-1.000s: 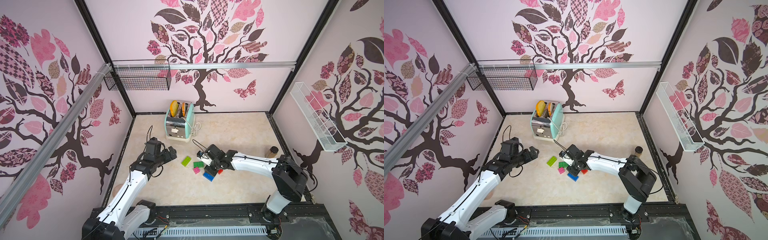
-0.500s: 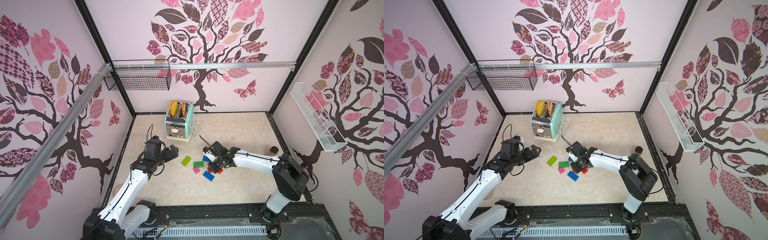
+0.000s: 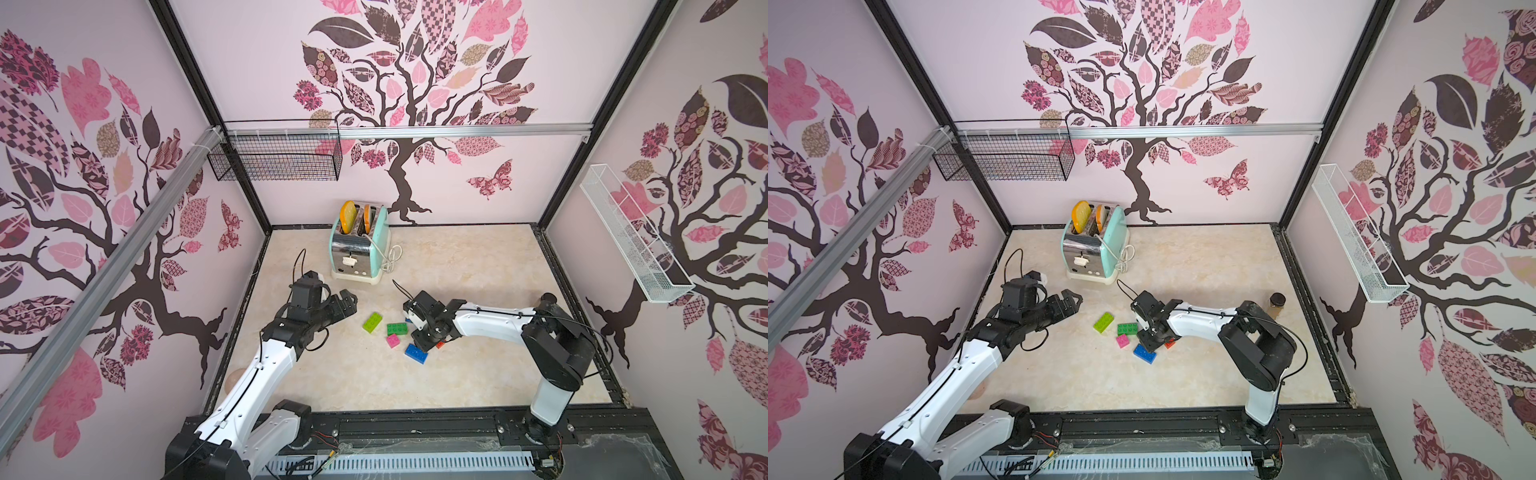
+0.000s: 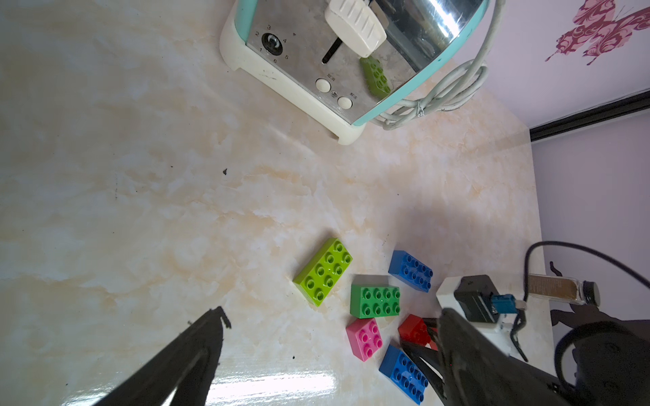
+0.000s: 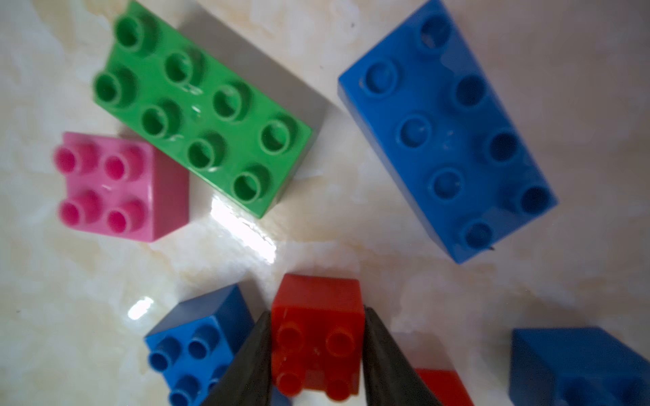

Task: Assemble a heart with lego
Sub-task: Pick up the lego brick from the center of the board.

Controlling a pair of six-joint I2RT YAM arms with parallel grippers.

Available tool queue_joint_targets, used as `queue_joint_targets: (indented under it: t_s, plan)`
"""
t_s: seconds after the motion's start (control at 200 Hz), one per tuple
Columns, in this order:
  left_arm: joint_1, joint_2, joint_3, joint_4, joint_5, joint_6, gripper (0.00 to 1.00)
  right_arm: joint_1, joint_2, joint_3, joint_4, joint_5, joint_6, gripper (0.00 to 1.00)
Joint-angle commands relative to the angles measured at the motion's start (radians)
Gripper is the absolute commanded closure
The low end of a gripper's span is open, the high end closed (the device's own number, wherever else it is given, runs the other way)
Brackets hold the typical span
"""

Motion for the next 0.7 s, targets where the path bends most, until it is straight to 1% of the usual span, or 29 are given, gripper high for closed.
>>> queue_joint_targets:
  t_s: [0.0,0.09,0.24,0.36,0.47,0.6,0.695]
  plan:
    - [0.004,-0.014,-0.010,0.018,0.008,0.009,0.03,0.007,0.020,0.025,-0.004,0.037,0.035,0.63]
    - [0.004,-0.015,-0.016,0.028,0.020,0.016,0.03,0.009,0.004,0.012,-0.008,0.044,0.037,0.71]
    - [0.004,-0.006,-0.029,0.052,0.057,0.017,0.03,0.006,-0.048,0.025,-0.035,0.064,0.002,0.76]
    - [-0.004,0.000,-0.044,0.079,0.075,0.011,0.03,-0.025,-0.093,0.063,-0.093,0.049,-0.043,0.77]
    - [-0.028,0.013,-0.047,0.093,0.085,0.014,0.03,-0.098,-0.120,0.110,-0.121,0.010,-0.100,0.77]
    - [-0.069,0.036,-0.043,0.101,0.071,0.015,0.03,-0.185,-0.073,0.218,-0.147,0.007,-0.179,0.76]
    - [-0.083,0.053,-0.040,0.106,0.075,0.006,0.03,-0.227,0.029,0.334,-0.179,0.019,-0.245,0.77]
